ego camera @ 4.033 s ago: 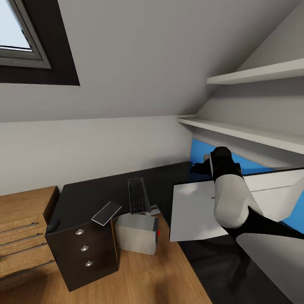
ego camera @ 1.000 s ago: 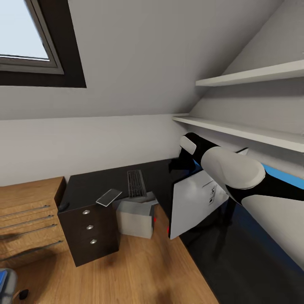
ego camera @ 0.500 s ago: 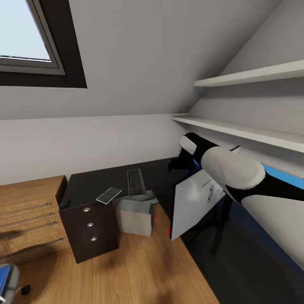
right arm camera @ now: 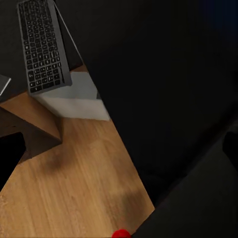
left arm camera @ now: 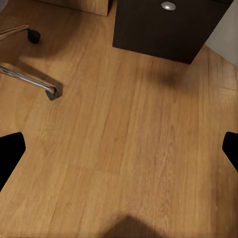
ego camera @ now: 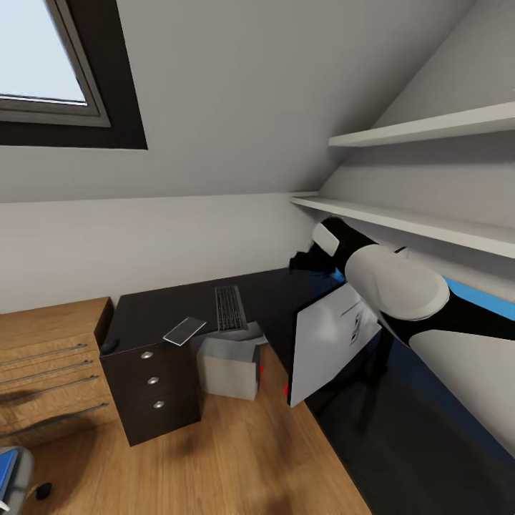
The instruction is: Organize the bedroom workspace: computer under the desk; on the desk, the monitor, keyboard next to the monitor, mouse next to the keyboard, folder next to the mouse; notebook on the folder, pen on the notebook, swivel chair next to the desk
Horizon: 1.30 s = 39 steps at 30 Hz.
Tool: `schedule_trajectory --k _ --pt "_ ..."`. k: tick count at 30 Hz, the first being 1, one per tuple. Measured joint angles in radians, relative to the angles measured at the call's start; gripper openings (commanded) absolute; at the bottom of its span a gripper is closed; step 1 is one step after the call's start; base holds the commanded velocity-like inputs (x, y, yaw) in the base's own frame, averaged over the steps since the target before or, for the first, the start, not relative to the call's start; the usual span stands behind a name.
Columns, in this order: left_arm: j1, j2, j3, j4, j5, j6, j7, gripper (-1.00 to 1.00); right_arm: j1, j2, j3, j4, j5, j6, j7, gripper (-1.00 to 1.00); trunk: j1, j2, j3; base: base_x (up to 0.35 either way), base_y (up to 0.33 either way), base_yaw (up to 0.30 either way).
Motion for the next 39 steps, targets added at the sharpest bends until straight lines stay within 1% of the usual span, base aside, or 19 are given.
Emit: schedule_trajectory --k 1,2,4,5,7,12,22,31,35,39 --pt "0.0 0.0 0.0 0.0 0.0 0.0 0.0 1.0 0.0 0.0 -0.001 -0.012 0.001 -0.013 0.017 1.0 0.0 0.0 0.0 0.0 0.0 0.0" --pt "0.0 0.0 0.0 0.0 0.0 0.0 0.0 1.0 0.0 0.0 -0.003 -0.034 0.004 -0.034 0.057 1.0 0.0 0.0 0.0 0.0 0.0 0.0" --pt "0.0 0.0 0.001 0.0 0.0 0.001 0.0 1.0 0.0 0.0 -0.005 -0.062 0.008 -0.048 0.101 1.0 0.0 0.0 0.0 0.0 0.0 0.0" --pt "0.0 0.0 0.001 0.0 0.0 0.001 0.0 1.0 0.0 0.0 -0.006 -0.094 0.009 -0.057 0.143 1.0 0.0 0.0 0.0 0.0 0.0 0.0" --pt "0.0 0.0 0.001 0.0 0.0 0.0 0.0 1.0 0.0 0.0 -0.005 -0.146 0.007 -0.065 0.196 1.0 0.0 0.0 0.0 0.0 0.0 0.0" --pt "0.0 0.0 0.001 0.001 0.0 0.0 0.0 1.0 0.0 0.0 0.005 -0.221 0.001 -0.076 0.25 1.0 0.0 0.0 0.0 -0.101 0.0 0.0" --pt "0.0 0.0 0.001 0.001 0.0 0.001 0.0 1.0 0.0 0.0 0.053 -0.242 0.0 -0.085 0.264 1.0 0.001 0.0 0.0 -0.284 0.0 0.0" --pt "0.0 0.0 -0.001 0.001 0.0 0.002 -0.001 1.0 0.001 0.0 0.059 -0.244 0.002 -0.091 0.265 1.0 0.001 0.0 0.0 -0.301 0.0 0.0" --pt "0.0 0.0 -0.001 0.0 0.0 0.003 -0.001 1.0 0.001 0.0 0.059 -0.243 0.004 -0.116 0.265 1.0 0.0 0.0 0.0 -0.172 -0.04 0.0" --pt "0.0 0.0 -0.003 0.001 0.0 0.003 -0.001 1.0 0.002 0.0 0.06 -0.243 0.005 -0.125 0.265 1.0 0.0 0.0 0.0 -0.12 -0.177 0.0"
